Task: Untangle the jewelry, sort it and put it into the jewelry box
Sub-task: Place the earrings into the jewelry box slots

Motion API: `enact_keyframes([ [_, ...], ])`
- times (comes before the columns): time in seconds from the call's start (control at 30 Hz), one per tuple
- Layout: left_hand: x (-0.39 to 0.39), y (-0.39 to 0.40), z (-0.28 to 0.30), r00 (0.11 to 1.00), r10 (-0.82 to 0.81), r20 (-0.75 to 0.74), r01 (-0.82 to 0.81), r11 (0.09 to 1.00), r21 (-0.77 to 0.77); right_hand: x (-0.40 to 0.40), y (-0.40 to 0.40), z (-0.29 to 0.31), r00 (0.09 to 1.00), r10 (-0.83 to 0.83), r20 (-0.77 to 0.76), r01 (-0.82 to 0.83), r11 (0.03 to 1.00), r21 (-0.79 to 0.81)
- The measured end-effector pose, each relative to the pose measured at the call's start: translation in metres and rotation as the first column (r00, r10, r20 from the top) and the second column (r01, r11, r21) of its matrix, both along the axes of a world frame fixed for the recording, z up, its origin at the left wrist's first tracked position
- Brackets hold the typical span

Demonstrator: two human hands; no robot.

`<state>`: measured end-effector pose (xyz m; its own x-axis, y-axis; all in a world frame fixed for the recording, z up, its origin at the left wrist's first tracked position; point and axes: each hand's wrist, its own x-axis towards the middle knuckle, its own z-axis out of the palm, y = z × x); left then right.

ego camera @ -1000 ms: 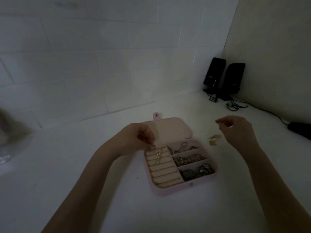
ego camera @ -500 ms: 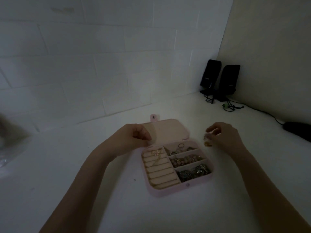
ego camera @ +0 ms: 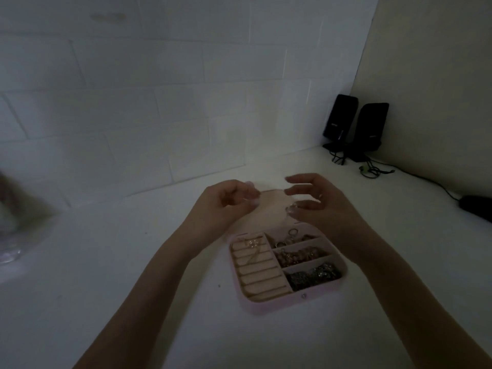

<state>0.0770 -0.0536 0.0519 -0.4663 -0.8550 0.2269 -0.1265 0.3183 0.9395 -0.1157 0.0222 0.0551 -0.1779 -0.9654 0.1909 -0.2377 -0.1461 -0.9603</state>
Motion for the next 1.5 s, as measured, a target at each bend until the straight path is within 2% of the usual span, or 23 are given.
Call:
enact_keyframes([
  [0.1, -0.003, 0.004, -0.002, 0.994, -0.072, 0.079, 0.072, 0.997, -0.001, 0.014, 0.000, -0.004, 0.998, 0.047, -0.042, -0.046, 0.999, 0.012],
  [0.2, -0.008, 0.009, -0.004, 0.987, -0.136, 0.082, 0.135, 0.991, 0.013, 0.021, -0.003, -0.008, 0.980, 0.054, -0.194, -0.061, 0.998, -0.031],
  [0.33, -0.012, 0.012, -0.007, 0.988, -0.093, 0.125, 0.104, 0.991, -0.085, 0.028, -0.005, -0.014, 0.924, 0.021, -0.382, -0.073, 0.990, -0.123],
  [0.4, -0.011, 0.010, -0.008, 0.989, -0.074, 0.125, 0.086, 0.992, -0.089, 0.032, -0.004, -0.013, 0.908, 0.006, -0.418, -0.075, 0.986, -0.147],
  [0.53, -0.011, 0.009, -0.009, 0.996, -0.041, 0.084, 0.045, 0.998, -0.040, 0.034, -0.004, -0.013, 0.945, -0.026, -0.325, -0.016, 0.992, -0.125],
  [0.67, -0.012, 0.009, -0.007, 1.000, -0.017, -0.013, 0.017, 0.999, 0.048, 0.030, -0.005, -0.017, 0.920, -0.152, -0.362, 0.145, 0.988, -0.047],
  [0.8, -0.011, 0.006, -0.009, 0.999, 0.038, -0.029, -0.037, 0.999, 0.010, 0.031, -0.006, -0.015, 0.958, -0.116, -0.263, 0.130, 0.991, 0.035],
  [0.97, -0.012, 0.006, -0.009, 0.995, 0.017, -0.097, -0.007, 0.995, 0.100, 0.036, -0.003, -0.007, 0.995, -0.042, 0.087, 0.030, 0.990, 0.139],
  [1.03, -0.013, 0.006, -0.008, 0.990, 0.001, -0.142, 0.019, 0.990, 0.138, 0.037, -0.002, -0.005, 0.987, -0.048, 0.154, 0.028, 0.991, 0.131],
  [1.1, -0.014, 0.006, -0.008, 0.983, -0.006, -0.182, 0.038, 0.984, 0.173, 0.037, -0.001, -0.004, 0.985, -0.051, 0.167, 0.035, 0.995, 0.096],
  [1.23, -0.010, 0.005, -0.006, 0.969, -0.013, -0.245, 0.065, 0.977, 0.204, 0.037, 0.001, -0.005, 0.996, -0.045, 0.075, 0.043, 0.999, 0.021],
  [1.4, -0.008, 0.003, -0.004, 0.951, 0.000, -0.310, 0.084, 0.962, 0.258, 0.035, -0.001, -0.009, 0.997, -0.050, 0.055, 0.051, 0.998, -0.028],
  [1.5, -0.008, 0.004, -0.004, 0.941, -0.019, -0.339, 0.129, 0.944, 0.305, 0.033, -0.002, -0.009, 0.997, -0.073, -0.013, 0.072, 0.996, -0.059],
])
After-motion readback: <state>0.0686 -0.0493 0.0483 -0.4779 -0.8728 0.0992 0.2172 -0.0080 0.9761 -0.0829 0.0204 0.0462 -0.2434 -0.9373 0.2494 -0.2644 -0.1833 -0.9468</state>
